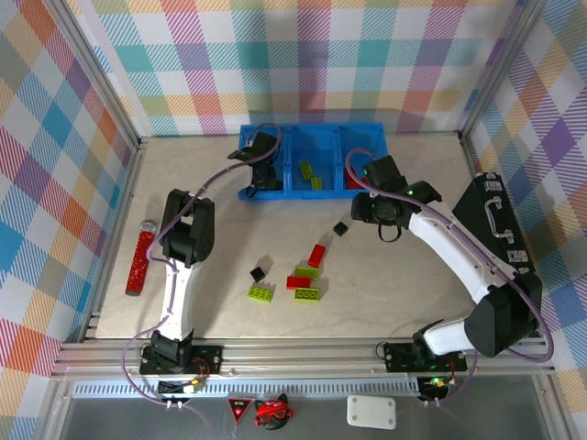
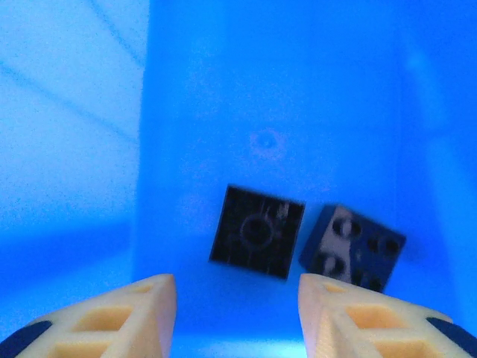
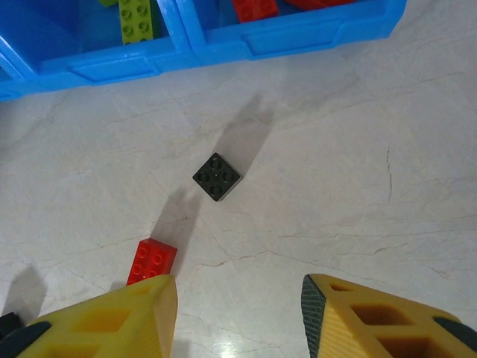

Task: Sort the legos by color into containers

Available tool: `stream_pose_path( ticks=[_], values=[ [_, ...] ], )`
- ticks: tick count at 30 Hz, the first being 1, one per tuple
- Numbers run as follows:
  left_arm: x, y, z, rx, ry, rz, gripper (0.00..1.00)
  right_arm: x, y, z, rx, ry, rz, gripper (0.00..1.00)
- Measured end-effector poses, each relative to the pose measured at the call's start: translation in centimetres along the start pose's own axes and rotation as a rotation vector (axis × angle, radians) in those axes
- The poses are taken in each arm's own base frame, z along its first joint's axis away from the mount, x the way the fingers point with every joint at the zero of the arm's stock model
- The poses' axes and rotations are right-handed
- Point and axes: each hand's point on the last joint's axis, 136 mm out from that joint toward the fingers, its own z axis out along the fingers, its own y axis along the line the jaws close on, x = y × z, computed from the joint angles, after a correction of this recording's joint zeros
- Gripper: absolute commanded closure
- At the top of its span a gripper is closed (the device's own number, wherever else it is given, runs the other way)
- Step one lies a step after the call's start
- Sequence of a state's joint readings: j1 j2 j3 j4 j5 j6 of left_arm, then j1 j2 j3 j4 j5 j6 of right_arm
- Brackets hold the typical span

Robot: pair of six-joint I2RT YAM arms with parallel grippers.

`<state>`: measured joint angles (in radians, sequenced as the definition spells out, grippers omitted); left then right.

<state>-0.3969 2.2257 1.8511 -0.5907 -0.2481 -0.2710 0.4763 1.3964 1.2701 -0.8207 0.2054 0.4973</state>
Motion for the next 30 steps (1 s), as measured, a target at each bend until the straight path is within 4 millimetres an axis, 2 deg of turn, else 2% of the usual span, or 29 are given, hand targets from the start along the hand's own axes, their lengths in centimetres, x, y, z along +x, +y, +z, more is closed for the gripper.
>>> stream_pose_path(
  ticks=[8, 18, 25, 30],
  values=[
    [1.4, 1.2, -4.8, 0.042, -0.001, -0.012, 0.54, 1.0, 0.9, 1.3, 0.001, 0.046, -0.006, 0.52],
    [4.9, 3.3, -10.9, 0.102, 0.003, -0.039, 0.54, 3.0, 3.5, 2.6, -0.030, 0.102, -0.009, 0.52],
    [6.9, 5.0, -15.4, 0.134, -0.032, -0.078, 0.54, 5.5, 4.2, 4.4, -0.012, 0.168, -0.010, 0.52],
    [7.9, 6.0, -17.5, 0.144, -0.050, -0.102, 0.54, 7.0, 4.8, 5.4, -0.001, 0.205, -0.002, 0.52]
  ],
)
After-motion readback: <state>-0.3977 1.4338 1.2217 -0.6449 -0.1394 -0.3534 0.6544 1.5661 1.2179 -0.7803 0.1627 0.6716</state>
